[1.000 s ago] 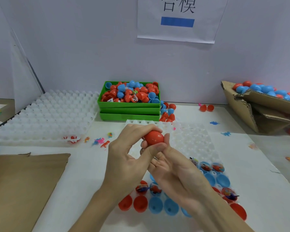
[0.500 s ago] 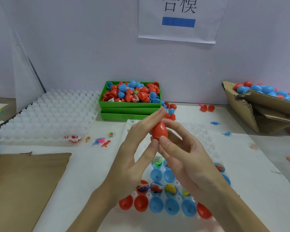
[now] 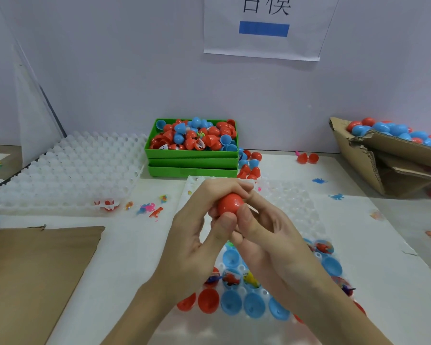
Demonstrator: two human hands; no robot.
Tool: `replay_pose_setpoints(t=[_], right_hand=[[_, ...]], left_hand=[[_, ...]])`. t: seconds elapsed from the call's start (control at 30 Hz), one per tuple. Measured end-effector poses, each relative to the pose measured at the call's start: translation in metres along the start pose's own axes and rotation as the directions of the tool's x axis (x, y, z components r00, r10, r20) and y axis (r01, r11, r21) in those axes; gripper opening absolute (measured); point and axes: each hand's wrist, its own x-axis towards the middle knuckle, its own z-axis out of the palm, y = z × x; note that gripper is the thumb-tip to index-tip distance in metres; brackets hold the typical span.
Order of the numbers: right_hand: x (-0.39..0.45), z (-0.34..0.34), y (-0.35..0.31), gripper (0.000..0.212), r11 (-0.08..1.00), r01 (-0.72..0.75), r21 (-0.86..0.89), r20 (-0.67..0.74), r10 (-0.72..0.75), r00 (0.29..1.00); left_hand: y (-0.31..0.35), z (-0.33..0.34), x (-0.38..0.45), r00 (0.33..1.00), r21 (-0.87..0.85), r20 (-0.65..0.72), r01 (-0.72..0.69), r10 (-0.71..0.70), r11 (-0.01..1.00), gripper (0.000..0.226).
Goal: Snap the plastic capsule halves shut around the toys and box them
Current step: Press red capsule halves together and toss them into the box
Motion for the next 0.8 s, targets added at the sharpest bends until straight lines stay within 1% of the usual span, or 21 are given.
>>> replay_pose_setpoints(t=[0.1, 0.2, 0.3, 0.33, 0.4, 0.47, 0.5, 0.57, 0.67, 0.73, 0.8], right_hand=[[0.002, 0.001, 0.002, 0.048, 1.000, 0.014, 0.003, -0.018, -0.014, 1.000], [0.002, -0.002, 0.002, 0.044, 1.000, 0.011, 0.007, -0.016, -0.011, 1.000], [0.002, -0.004, 0.000, 0.041, 0.999, 0.019, -0.036, -0.005, -0.020, 1.000], [0.003, -0.005, -0.001, 0.039, 0.997, 0.029, -0.072, -0.013, -0.030, 0.999], [0.003, -0.008, -0.004, 0.036, 0.979, 0.042, -0.201, -0.046, -0.052, 0.998], [0.002, -0.011, -0.006, 0.035, 0.945, 0.043, -0.325, -0.050, -0.063, 0.997], [0.001, -0.013, -0.007, 0.037, 0.932, 0.037, -0.360, -0.058, -0.062, 0.996], [0.001, -0.014, -0.009, 0.036, 0.904, 0.038, -0.425, -0.111, -0.094, 0.989], [0.003, -0.015, -0.015, 0.029, 0.851, 0.054, -0.522, -0.181, -0.173, 0.968], [0.003, -0.015, -0.017, 0.025, 0.825, 0.081, -0.559, -0.189, -0.222, 0.957], [0.002, -0.013, -0.017, 0.024, 0.808, 0.105, -0.580, -0.175, -0.249, 0.953]], left_hand=[[0.002, 0.000, 0.000, 1.000, 0.016, -0.013, -0.004, 0.004, 1.000, 0.043], [0.002, 0.001, 0.000, 1.000, 0.024, -0.015, 0.007, -0.006, 1.000, 0.044], [0.001, 0.000, 0.001, 1.000, 0.015, 0.001, 0.002, -0.002, 1.000, 0.039], [0.001, -0.001, 0.001, 1.000, 0.009, 0.015, 0.004, -0.004, 1.000, 0.036], [-0.002, -0.004, 0.002, 0.999, 0.040, 0.049, -0.009, 0.007, 0.999, 0.029], [-0.005, -0.008, 0.003, 0.997, 0.140, 0.068, -0.044, 0.034, 0.989, 0.033], [-0.007, -0.009, 0.004, 0.997, 0.186, 0.067, -0.060, 0.048, 0.981, 0.035], [-0.010, -0.012, 0.004, 0.997, 0.224, 0.040, -0.076, 0.069, 0.972, 0.036], [-0.011, -0.013, 0.004, 0.997, 0.201, -0.039, -0.057, 0.066, 0.978, 0.033], [-0.012, -0.014, 0.005, 0.996, 0.139, -0.091, -0.005, 0.018, 0.990, 0.030], [-0.013, -0.016, 0.006, 0.993, 0.082, -0.116, 0.026, -0.016, 0.996, 0.031]])
